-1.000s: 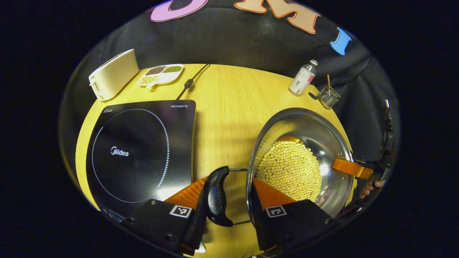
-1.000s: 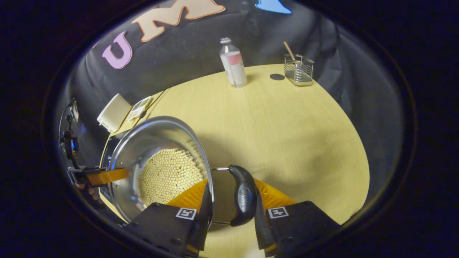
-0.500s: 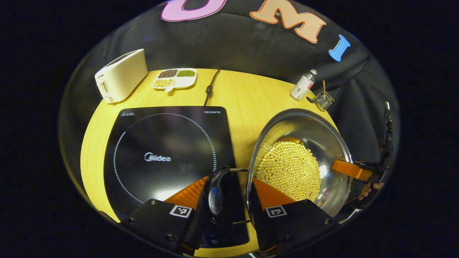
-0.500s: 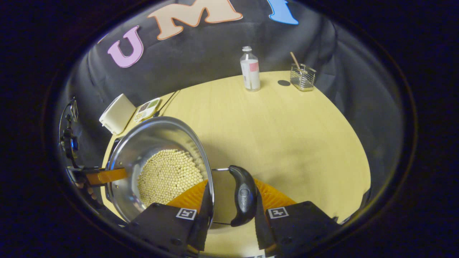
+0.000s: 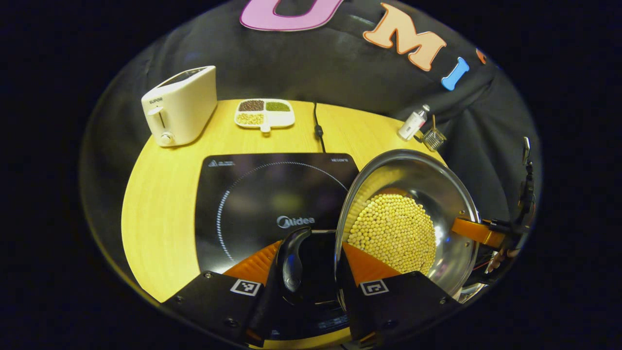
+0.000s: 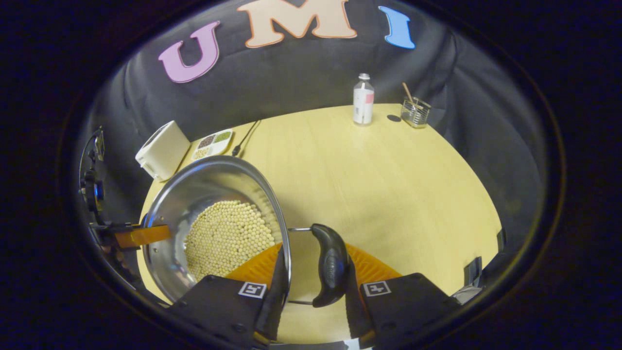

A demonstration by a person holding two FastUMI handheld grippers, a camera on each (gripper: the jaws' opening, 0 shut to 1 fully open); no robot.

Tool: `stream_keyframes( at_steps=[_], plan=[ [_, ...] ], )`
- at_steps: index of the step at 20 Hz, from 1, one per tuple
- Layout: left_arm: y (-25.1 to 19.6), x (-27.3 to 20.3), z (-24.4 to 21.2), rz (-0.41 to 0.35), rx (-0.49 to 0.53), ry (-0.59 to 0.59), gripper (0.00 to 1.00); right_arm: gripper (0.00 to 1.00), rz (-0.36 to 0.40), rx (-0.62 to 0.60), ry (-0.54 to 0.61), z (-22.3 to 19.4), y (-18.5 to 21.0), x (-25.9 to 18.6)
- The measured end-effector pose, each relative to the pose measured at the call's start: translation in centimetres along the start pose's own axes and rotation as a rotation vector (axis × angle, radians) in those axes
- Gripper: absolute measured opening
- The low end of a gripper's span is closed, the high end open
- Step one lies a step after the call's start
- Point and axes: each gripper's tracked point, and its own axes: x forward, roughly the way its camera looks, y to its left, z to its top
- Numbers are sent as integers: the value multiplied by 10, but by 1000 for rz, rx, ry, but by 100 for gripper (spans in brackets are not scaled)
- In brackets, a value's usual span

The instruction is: First push the handle of the pot to place it horizontally, then grasp the pot with both hands and set it on the induction cooktop.

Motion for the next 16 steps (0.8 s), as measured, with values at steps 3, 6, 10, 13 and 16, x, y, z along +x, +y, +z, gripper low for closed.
stream_keyframes(
  at_steps=[3, 6, 10, 13, 16],
  plan=[
    [24, -6, 1, 16, -19, -5, 60, 57, 12, -27, 11, 3, 26, 4],
    [45, -9, 4, 34, -27, -6, 60, 51, 27, -39, 21, 6, 48, 13],
    [70, -11, 15, 64, -12, -18, 59, 57, 50, -39, 40, 8, 73, 27],
    [87, -10, 18, 86, -11, -19, 59, 57, 65, -43, 53, 11, 90, 37],
    [105, -10, 24, 104, -13, -26, 60, 57, 78, -50, 61, 14, 108, 47]
  ],
)
